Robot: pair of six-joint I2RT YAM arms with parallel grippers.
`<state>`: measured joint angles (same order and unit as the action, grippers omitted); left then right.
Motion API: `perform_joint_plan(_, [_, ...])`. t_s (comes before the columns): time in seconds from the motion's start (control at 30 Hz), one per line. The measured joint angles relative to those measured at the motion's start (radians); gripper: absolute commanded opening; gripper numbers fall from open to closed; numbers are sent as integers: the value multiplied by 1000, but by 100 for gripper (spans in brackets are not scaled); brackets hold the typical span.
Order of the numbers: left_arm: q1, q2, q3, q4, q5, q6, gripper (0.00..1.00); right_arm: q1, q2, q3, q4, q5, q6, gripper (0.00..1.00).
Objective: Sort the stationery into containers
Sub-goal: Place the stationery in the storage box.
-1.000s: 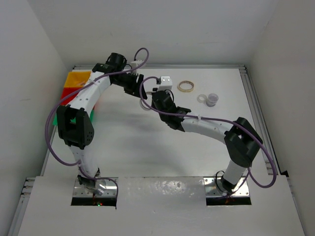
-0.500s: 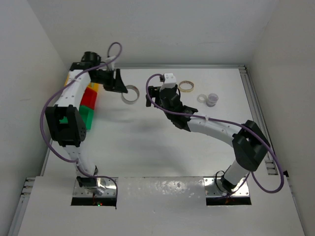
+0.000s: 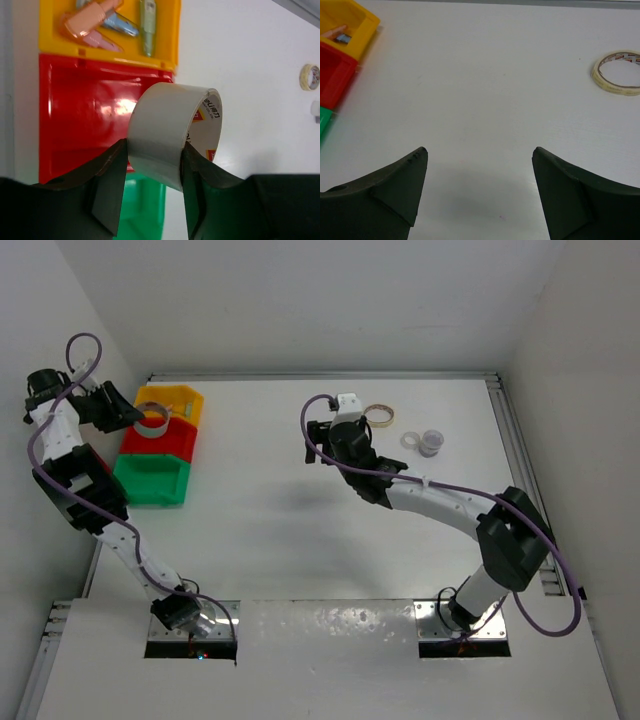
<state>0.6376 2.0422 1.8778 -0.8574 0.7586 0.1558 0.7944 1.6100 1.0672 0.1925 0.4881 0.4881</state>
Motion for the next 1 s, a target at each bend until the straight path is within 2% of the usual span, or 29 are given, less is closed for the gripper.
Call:
perform_joint_plan(0.13, [-8,124,114,2,-11,-4,0,0,10,0,-14,0,-1,84])
perform_joint_plan(0.33, [-8,192,136,29,-45,-26,0,0,17,1,-23,0,-11,84])
perform_joint_plan(1.0, [-8,200,90,-13,-48,49,0,-6,63,32,-62,-1,-36,84])
